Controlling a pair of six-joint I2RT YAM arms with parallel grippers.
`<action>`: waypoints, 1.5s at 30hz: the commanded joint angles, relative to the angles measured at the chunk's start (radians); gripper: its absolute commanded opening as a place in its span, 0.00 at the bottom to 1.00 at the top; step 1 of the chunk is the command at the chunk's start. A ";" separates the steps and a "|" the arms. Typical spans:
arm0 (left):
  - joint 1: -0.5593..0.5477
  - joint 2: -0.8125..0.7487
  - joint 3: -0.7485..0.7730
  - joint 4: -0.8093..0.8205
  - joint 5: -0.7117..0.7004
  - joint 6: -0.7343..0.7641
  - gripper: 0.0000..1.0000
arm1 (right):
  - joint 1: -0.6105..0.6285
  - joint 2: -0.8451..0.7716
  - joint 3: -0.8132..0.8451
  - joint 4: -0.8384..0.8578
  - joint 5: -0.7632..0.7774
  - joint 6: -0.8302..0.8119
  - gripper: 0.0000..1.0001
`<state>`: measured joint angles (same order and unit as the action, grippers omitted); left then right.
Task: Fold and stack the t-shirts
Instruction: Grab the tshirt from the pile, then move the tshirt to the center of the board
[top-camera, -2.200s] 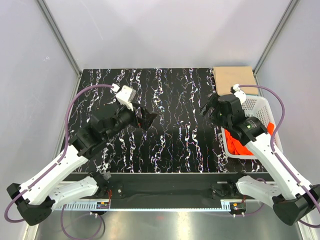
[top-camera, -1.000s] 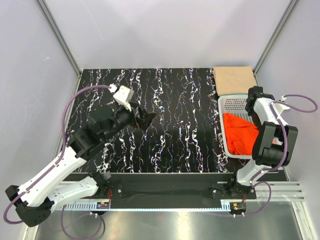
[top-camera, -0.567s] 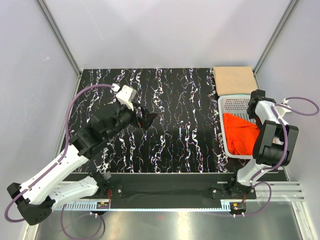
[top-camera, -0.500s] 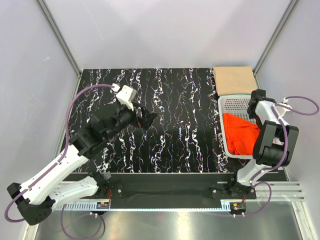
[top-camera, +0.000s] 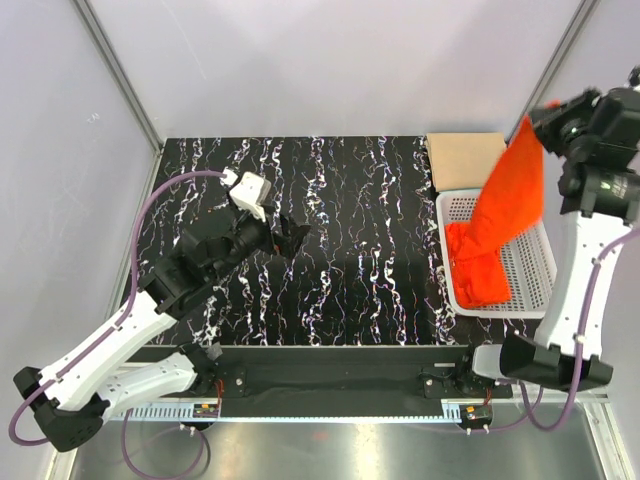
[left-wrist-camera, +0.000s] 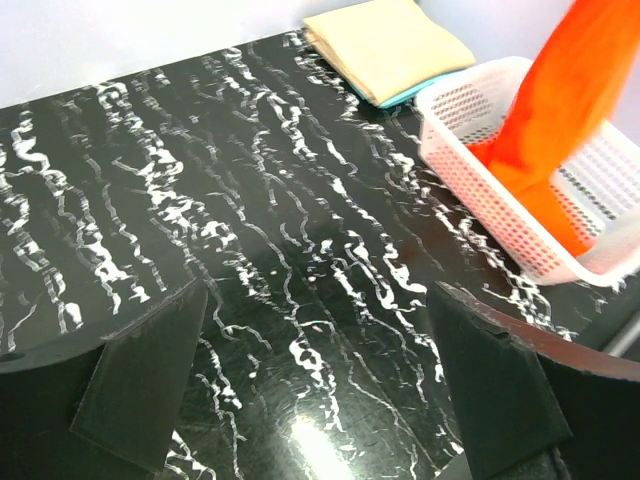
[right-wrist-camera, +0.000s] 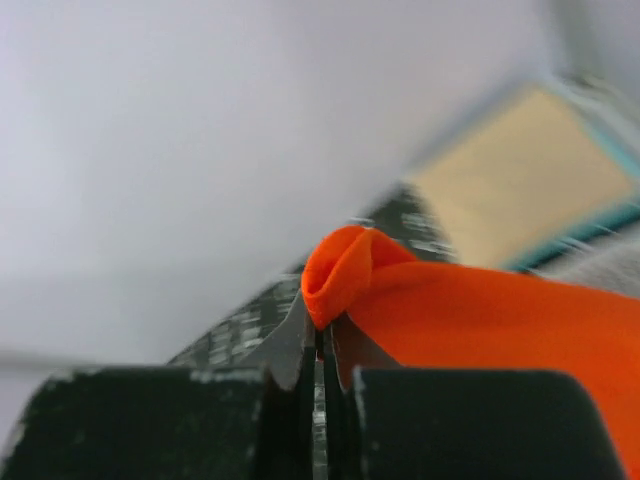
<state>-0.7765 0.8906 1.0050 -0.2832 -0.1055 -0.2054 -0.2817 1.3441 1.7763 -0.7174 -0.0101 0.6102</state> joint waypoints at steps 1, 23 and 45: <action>0.000 -0.028 0.001 0.047 -0.103 0.009 0.99 | 0.015 -0.046 0.167 0.128 -0.598 0.077 0.00; 0.062 -0.087 -0.031 -0.072 -0.441 -0.266 0.99 | 0.691 0.303 0.358 0.328 -0.688 0.200 0.00; 0.062 -0.274 -0.263 -0.225 -0.373 -0.563 0.99 | 0.819 0.410 0.045 0.054 -0.318 -0.105 0.49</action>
<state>-0.7177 0.5804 0.7635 -0.5629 -0.4976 -0.7444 0.5358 1.8721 1.9011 -0.5533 -0.5049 0.6449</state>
